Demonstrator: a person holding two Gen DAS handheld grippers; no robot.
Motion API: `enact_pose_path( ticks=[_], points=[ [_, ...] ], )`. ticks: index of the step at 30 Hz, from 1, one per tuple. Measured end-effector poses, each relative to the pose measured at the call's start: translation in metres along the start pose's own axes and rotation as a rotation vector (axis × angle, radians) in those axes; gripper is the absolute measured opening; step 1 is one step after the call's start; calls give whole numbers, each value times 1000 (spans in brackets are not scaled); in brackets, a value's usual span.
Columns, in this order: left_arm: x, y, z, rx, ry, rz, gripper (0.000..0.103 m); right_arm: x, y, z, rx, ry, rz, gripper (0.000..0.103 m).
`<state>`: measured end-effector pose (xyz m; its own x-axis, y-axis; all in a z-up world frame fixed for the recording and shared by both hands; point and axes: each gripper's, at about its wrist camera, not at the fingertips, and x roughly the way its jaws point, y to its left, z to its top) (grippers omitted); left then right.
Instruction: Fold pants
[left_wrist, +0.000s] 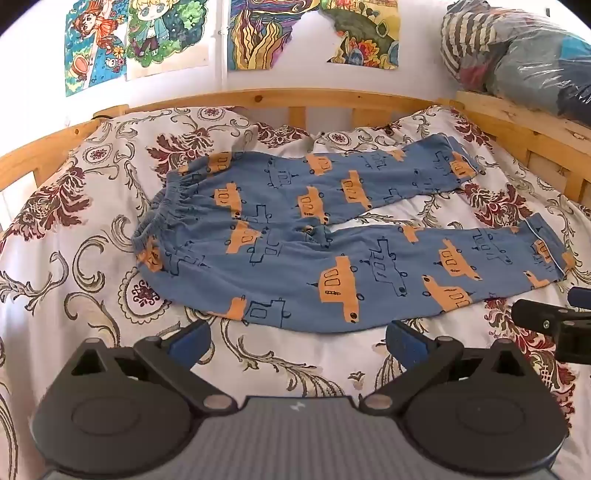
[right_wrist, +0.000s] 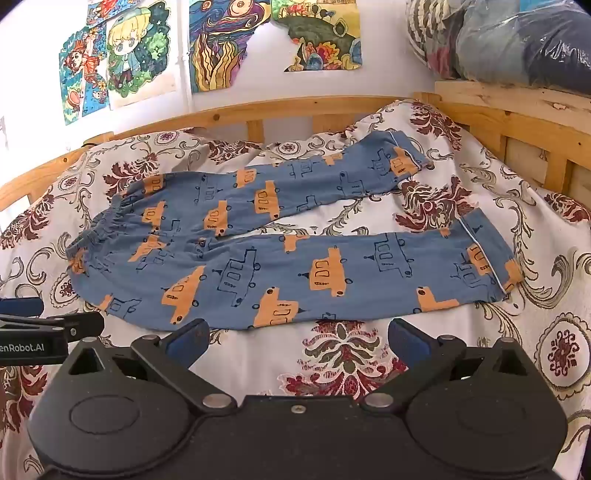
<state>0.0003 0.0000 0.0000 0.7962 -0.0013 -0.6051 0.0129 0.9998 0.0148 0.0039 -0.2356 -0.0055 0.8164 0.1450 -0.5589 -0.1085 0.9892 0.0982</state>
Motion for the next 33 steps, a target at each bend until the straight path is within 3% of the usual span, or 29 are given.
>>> enact_pose_path(
  ticks=[33],
  points=[
    [2, 3, -2, -12, 4, 0, 103, 1, -2, -2, 2, 11, 0, 102]
  ],
)
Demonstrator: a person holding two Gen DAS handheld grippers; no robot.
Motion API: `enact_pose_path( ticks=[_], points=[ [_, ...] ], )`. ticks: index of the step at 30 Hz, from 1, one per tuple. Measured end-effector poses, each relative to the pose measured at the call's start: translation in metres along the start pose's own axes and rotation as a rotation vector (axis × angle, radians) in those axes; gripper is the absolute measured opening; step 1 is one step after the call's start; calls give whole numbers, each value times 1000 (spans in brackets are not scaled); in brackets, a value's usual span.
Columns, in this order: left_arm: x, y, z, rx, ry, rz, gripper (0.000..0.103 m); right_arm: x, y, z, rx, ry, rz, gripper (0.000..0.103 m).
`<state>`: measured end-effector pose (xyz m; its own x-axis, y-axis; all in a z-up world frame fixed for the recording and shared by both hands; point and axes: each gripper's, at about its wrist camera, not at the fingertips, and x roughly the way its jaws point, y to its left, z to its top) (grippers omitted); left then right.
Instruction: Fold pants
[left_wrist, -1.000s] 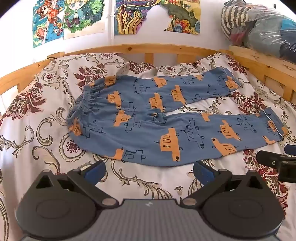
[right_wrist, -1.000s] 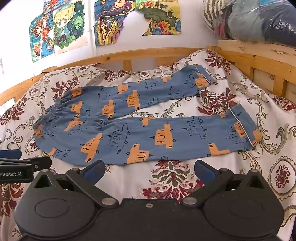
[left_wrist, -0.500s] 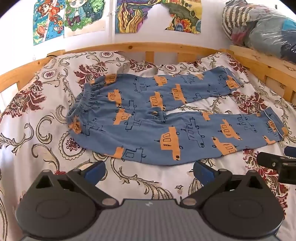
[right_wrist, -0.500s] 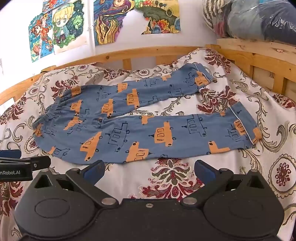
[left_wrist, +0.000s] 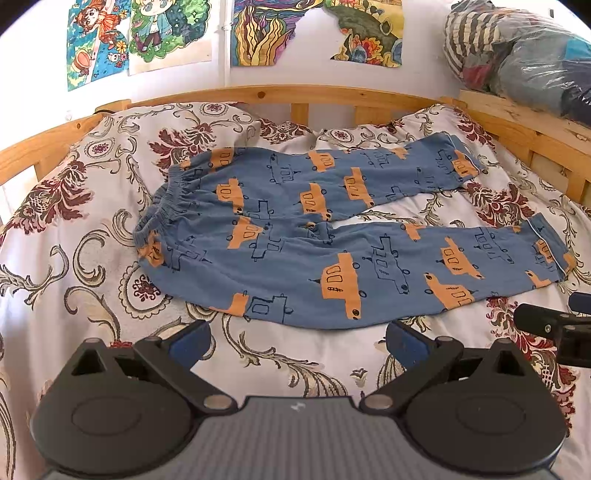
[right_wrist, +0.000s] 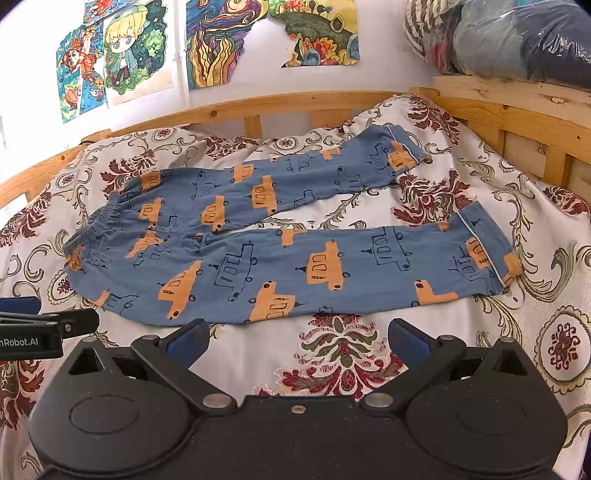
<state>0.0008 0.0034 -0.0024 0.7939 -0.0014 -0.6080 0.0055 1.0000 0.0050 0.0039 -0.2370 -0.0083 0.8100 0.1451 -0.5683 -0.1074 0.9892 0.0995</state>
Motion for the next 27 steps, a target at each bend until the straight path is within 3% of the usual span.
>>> enact_pose_path(
  ticks=[27],
  points=[
    [1, 0, -2, -14, 10, -33, 103, -1, 0, 1, 1, 3, -1, 102]
  ],
)
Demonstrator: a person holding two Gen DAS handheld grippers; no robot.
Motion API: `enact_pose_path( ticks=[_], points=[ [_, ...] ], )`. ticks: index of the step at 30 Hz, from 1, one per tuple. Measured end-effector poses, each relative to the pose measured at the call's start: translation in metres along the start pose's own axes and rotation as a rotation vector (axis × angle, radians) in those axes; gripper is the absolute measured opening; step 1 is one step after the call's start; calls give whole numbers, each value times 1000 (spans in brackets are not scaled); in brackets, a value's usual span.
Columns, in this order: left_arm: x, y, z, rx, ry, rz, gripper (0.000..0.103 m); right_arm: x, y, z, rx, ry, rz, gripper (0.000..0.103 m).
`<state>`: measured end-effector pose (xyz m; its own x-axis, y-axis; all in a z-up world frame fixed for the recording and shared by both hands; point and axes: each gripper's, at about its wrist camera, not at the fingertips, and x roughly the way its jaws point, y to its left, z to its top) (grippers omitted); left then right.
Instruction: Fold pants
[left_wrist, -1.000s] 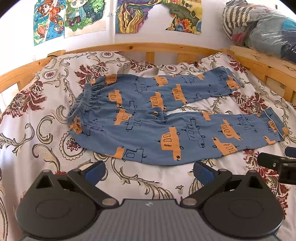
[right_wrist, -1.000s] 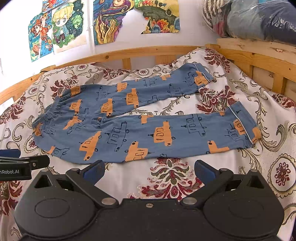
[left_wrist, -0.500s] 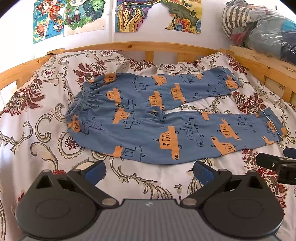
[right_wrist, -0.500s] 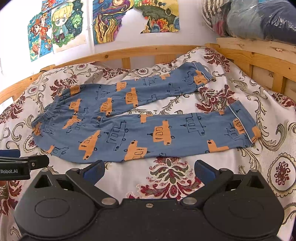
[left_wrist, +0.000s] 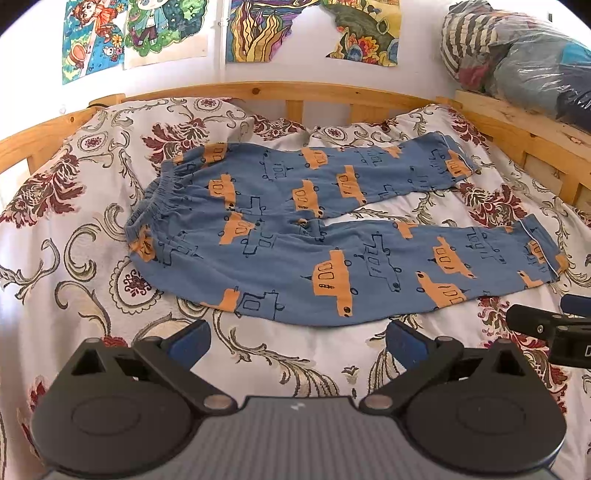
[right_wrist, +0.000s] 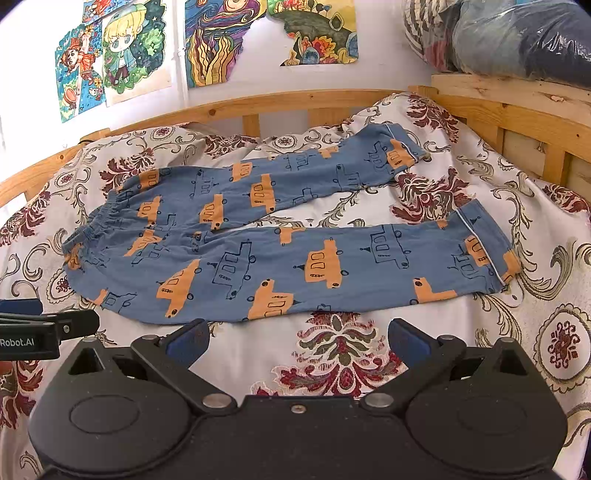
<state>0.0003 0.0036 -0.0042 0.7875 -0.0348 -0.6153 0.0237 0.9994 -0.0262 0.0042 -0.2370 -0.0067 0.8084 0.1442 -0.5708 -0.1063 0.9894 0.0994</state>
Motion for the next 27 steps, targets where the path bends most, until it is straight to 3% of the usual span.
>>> enact_pose_path(
  ticks=[13, 16, 19, 23, 27],
  points=[
    [7, -1, -4, 8, 54, 8, 103, 7, -5, -5, -13, 27, -5, 102],
    [9, -4, -4, 30, 67, 10, 103, 9, -5, 0, -35, 43, 1, 102],
    [14, -10, 1, 102, 127, -30, 103, 13, -3, 12, -94, 50, 32, 102],
    [18, -14, 26, 232, 136, -61, 103, 24, -6, 40, -199, 57, 84, 102],
    [37, -5, 75, 317, 137, -102, 103, 52, -16, 86, -257, 94, 127, 102]
  ],
)
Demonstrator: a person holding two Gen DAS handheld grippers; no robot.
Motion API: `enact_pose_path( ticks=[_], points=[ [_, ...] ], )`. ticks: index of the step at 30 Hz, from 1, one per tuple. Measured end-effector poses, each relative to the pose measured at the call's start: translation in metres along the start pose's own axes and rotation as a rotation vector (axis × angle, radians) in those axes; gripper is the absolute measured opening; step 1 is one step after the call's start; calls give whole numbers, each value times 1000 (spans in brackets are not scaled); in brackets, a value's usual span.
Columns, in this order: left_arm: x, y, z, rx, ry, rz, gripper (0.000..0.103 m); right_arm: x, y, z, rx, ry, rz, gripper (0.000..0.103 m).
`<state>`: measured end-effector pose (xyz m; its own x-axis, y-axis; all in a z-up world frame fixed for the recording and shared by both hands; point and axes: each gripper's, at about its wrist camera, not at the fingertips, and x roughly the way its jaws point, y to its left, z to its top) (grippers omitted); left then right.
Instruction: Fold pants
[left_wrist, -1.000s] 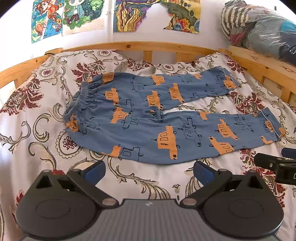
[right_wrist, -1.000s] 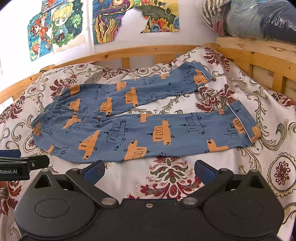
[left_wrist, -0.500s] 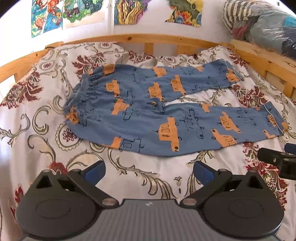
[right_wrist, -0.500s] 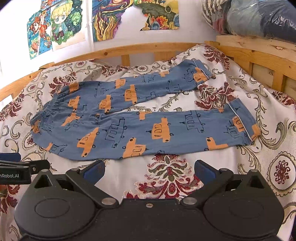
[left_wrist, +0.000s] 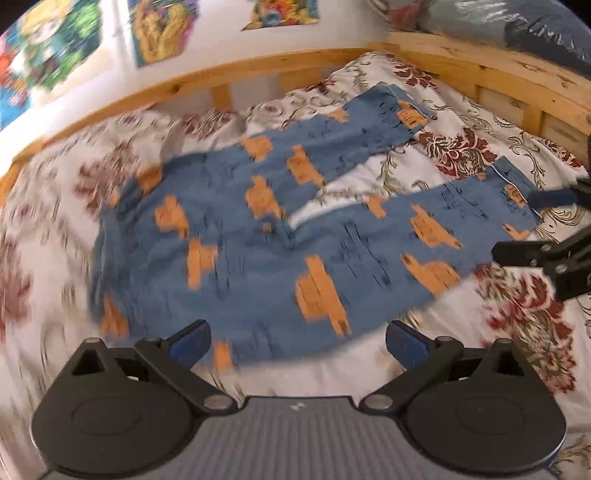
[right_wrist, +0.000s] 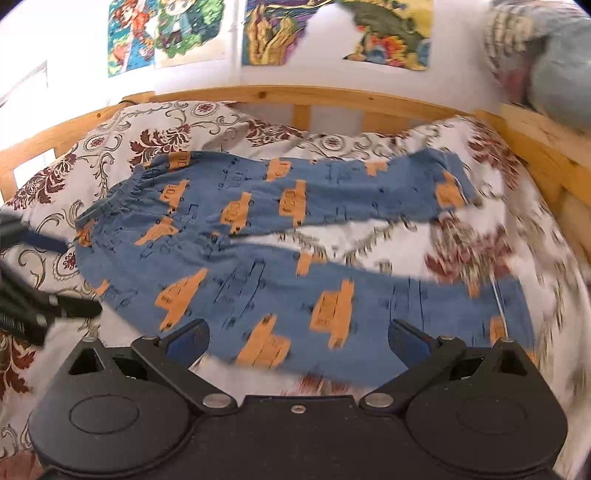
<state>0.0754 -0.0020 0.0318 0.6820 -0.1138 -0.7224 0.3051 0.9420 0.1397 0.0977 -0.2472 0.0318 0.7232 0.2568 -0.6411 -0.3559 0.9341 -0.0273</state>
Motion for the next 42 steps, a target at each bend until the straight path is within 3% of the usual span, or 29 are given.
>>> enact_pose_path(
  ticks=[2, 7, 12, 20, 25, 29, 34, 36, 39, 42],
  points=[
    [14, 17, 25, 31, 2, 1, 103, 16, -12, 26, -33, 17, 22, 102],
    [65, 64, 80, 75, -16, -8, 103, 76, -37, 96, -208, 58, 175, 102],
    [113, 99, 119, 207, -92, 12, 103, 150, -46, 156, -424, 120, 299, 102],
    [193, 156, 173, 213, -97, -28, 103, 260, -50, 227, -526, 200, 279, 100],
    [233, 181, 194, 206, -10, -141, 103, 306, -56, 263, -591, 239, 271, 95],
    [245, 185, 192, 243, 15, -139, 102, 330, -51, 276, -615, 270, 305, 91],
    [256, 194, 195, 169, 70, -184, 83, 360, -39, 269, -708, 369, 306, 75],
    [262, 191, 196, 163, 109, -167, 53, 366, -42, 269, -708, 397, 308, 73],
    [268, 190, 195, 170, 144, -137, 36, 370, -49, 272, -670, 430, 320, 73],
    [269, 191, 192, 173, 148, -123, 20, 371, -51, 271, -639, 453, 342, 61]
  ],
)
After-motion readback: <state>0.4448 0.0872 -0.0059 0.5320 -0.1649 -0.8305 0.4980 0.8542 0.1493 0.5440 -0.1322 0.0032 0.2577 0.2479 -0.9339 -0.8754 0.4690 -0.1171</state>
